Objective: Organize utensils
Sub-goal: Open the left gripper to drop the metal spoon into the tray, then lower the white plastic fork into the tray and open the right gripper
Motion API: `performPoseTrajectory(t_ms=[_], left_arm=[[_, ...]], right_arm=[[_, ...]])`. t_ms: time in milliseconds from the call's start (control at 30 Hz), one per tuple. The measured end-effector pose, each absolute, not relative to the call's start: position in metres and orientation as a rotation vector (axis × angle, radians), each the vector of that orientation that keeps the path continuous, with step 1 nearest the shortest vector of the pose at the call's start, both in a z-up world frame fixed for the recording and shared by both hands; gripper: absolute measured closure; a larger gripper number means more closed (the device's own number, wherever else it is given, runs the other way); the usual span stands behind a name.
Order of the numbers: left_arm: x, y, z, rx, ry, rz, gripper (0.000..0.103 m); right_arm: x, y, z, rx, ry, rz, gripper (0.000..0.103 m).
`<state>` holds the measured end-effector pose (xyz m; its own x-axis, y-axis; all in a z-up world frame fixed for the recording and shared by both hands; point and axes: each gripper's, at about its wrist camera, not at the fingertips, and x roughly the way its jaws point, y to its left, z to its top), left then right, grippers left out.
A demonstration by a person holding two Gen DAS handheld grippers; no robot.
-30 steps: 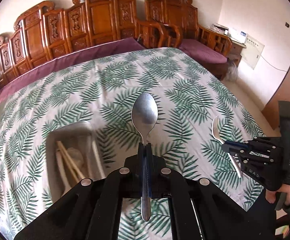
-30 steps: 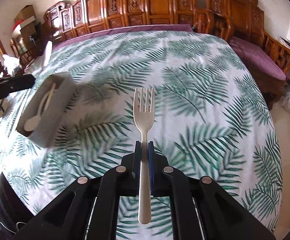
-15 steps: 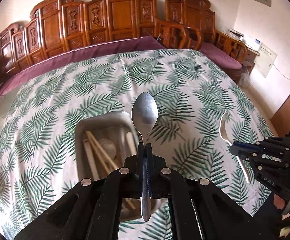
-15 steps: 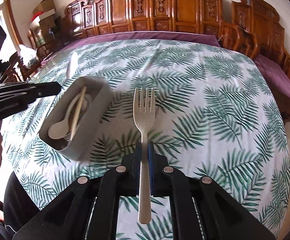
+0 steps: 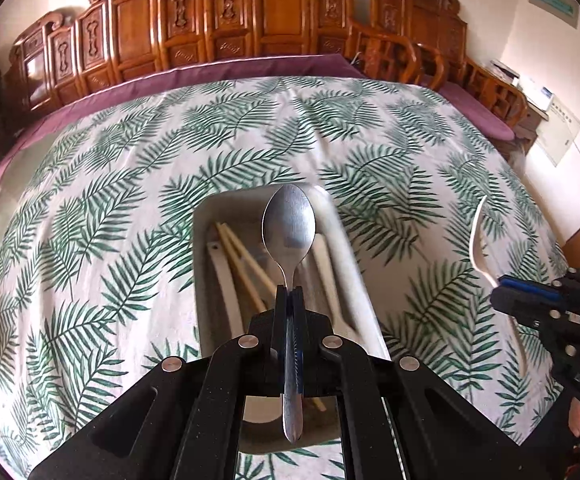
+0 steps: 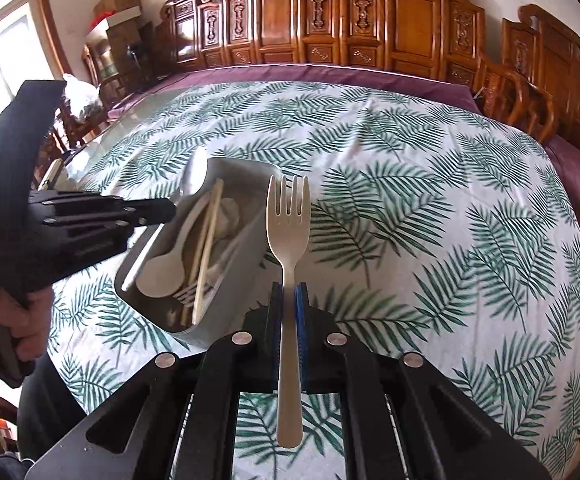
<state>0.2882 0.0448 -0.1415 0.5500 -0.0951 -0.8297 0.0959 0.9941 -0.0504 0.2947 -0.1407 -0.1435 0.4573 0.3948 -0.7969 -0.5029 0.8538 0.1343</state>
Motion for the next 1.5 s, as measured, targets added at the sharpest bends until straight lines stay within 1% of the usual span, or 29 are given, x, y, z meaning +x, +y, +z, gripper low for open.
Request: performPoseTrajectory(t_ms=[400, 967, 1500], left_arm=[[0.286, 0.073, -0.147, -0.042, 0.975, -0.068, 0.101], [0.246, 0.126, -0.124, -0.073, 0.887, 0.008, 0.1], [0.224, 0.138, -0.125, -0.085, 0.872, 0.031, 0.1]], right_arm=[[0.303, -0.104, -0.14, -0.142, 0.948, 0.595, 0.095], [0.323, -0.036, -0.153, -0.151, 0.984, 0.649, 0.095], [0.331, -0.01, -0.164, -0.176, 0.999, 0.655, 0.095]])
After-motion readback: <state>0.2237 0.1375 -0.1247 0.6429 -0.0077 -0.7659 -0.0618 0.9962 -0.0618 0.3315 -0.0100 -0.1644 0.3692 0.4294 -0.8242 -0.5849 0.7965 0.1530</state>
